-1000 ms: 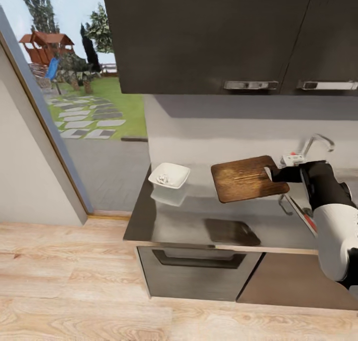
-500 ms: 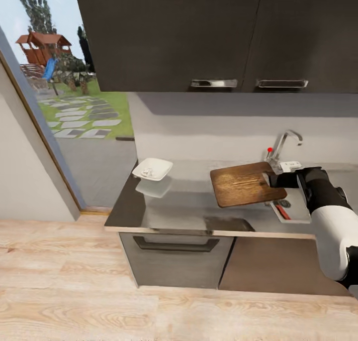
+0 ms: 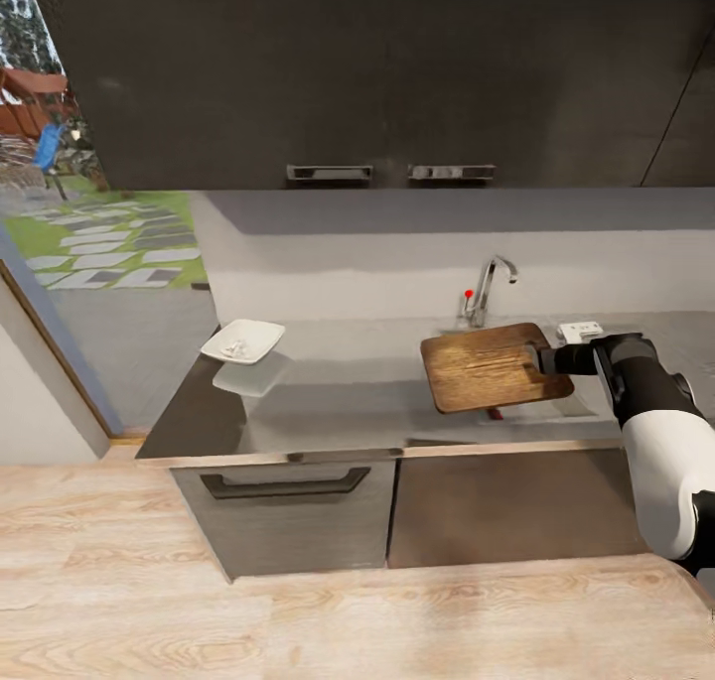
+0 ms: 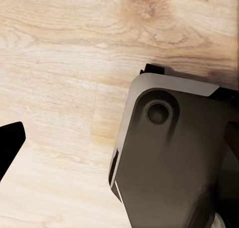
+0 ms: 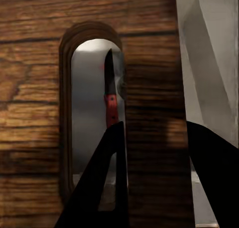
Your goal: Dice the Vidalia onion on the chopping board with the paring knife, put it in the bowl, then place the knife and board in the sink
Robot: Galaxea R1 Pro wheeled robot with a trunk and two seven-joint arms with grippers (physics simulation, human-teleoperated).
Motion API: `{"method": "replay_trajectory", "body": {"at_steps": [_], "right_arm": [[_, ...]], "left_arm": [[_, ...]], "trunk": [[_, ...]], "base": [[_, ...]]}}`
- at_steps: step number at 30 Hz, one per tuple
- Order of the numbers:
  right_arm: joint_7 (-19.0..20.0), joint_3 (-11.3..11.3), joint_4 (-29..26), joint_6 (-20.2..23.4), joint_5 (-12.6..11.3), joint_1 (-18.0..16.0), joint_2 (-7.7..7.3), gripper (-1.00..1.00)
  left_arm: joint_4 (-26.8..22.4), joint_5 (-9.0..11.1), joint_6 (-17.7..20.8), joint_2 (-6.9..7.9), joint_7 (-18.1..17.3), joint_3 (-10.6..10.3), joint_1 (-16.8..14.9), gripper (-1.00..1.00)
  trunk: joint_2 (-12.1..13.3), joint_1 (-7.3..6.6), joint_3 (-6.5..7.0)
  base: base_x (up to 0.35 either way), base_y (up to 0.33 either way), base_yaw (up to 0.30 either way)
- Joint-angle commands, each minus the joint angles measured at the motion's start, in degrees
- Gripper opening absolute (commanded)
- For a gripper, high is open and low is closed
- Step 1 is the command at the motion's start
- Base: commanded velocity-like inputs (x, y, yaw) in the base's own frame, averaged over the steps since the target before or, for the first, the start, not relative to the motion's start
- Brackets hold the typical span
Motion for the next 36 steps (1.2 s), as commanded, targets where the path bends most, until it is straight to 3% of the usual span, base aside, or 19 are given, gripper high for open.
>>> {"method": "replay_trajectory", "body": {"at_steps": [1,22,36], "right_arm": [[0.5,-0.2,-0.1,0.2,0.3,-0.1,0.02,-1.0],[0.8,-0.2,1.1,-0.1,0.3,-0.1,0.0,-1.0],[0.7,-0.2,1.1,-3.1,0.4,-0.1,0.0,-1.0]], "left_arm": [[0.2,0.3,-0.3,-0.03,0.0,-0.5,-0.1,1.0],[0.2,0.3,-0.5,-0.03,0.0,-0.5,-0.1,1.0],[0.2,0.3,-0.4,-0.03,0.0,-0.5,-0.1,1.0]], "trunk": [[-0.1,0.04,-0.08],[-0.1,0.04,-0.02],[-0.1,0.04,-0.02]], "base": [[-0.001,-0.068,-0.102],[0.0,-0.005,-0.008],[0.0,0.0,0.0]]}}
